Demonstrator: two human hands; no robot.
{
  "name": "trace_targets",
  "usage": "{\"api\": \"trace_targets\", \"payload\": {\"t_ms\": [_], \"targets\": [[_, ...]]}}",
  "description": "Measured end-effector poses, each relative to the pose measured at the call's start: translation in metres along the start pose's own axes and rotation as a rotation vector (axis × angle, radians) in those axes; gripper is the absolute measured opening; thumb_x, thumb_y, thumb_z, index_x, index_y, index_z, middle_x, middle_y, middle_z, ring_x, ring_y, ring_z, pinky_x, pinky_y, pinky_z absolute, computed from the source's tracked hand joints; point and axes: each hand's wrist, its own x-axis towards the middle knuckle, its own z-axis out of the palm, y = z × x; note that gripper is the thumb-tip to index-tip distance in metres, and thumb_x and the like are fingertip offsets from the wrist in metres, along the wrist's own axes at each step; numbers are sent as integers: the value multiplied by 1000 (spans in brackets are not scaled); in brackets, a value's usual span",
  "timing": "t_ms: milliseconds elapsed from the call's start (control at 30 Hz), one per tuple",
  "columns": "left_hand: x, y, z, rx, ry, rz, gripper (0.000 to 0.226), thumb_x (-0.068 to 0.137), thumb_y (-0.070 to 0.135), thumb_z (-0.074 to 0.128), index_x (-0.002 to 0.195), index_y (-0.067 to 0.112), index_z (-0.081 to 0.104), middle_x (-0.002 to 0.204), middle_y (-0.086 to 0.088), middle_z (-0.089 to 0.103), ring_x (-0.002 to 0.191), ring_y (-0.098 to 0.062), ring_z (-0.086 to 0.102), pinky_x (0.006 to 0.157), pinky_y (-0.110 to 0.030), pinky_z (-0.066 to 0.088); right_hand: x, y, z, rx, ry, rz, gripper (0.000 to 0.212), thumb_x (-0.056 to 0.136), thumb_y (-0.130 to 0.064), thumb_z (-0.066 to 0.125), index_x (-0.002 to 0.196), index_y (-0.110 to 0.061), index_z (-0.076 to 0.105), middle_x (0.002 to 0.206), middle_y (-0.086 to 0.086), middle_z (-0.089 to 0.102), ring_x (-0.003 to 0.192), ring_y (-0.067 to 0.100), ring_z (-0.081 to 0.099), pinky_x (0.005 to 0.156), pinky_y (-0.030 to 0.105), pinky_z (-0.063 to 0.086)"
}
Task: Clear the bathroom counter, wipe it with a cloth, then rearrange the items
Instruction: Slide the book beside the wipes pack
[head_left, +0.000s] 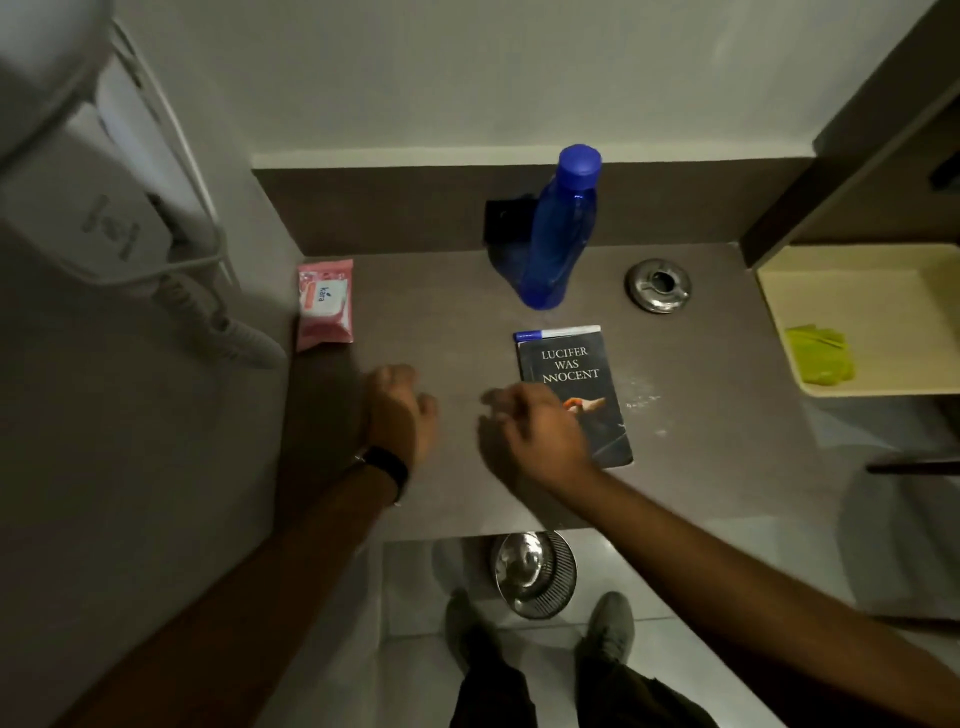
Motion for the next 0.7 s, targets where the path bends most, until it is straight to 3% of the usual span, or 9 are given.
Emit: {"api": "trace_targets", "payload": {"t_ms": [133, 233, 333, 433, 567, 633, 700], "targets": [[-60, 41, 44, 3, -268, 161, 30, 87, 28, 56, 115, 16, 61, 118, -3, 57, 106, -21, 55, 95, -35, 48, -31, 68, -52, -323, 105, 241, 31, 105, -38, 60, 129, -20, 62, 129, 6, 60, 109, 28, 67, 81, 37, 56], [-79, 61, 66, 72, -324, 134, 37, 87, 41, 52, 114, 18, 62, 117, -3, 58, 104, -20, 57, 92, -39, 52, -38, 91, -65, -361, 39, 399, 42, 108, -44, 54, 138, -15, 58, 134, 11, 58, 114, 33, 67, 89, 44, 59], [-84, 76, 81, 28, -341, 31, 40, 90, 39, 56, 120, 13, 59, 123, -8, 57, 112, -24, 56, 96, -36, 49, -41, 99, -63, -226, 3, 506, 42, 110, -43, 51, 136, -12, 60, 133, 15, 63, 117, 38, 68, 97, 48, 57], [-87, 86, 88, -145, -342, -101, 38, 89, 35, 65, 120, 15, 57, 122, -5, 54, 109, -20, 55, 88, -25, 45, -43, 100, -52, -34, 57, 536, 36, 109, -37, 56, 128, -8, 65, 131, 19, 64, 114, 37, 67, 99, 46, 56], [-88, 84, 86, -296, -338, -288, 34, 87, 33, 68, 116, 17, 62, 118, -2, 64, 109, -22, 62, 98, -38, 53, -45, 96, -42, 140, 135, 626, 28, 104, -26, 67, 122, -5, 61, 125, 17, 64, 109, 33, 65, 96, 46, 55], [-88, 77, 83, -394, -319, -364, 31, 89, 25, 68, 118, 17, 63, 116, -1, 68, 108, -19, 64, 93, -29, 52, -48, 91, -41, 232, 138, 646, 23, 103, -25, 69, 116, -11, 57, 116, 12, 67, 107, 32, 66, 89, 42, 53], [-87, 66, 77, -515, -309, -429, 31, 90, 17, 66, 120, 16, 61, 108, 3, 67, 100, -15, 64, 78, -16, 47, -53, 84, -39, 330, 116, 635, 19, 103, -27, 69, 113, -17, 55, 111, 7, 68, 104, 28, 66, 89, 43, 55]]}}
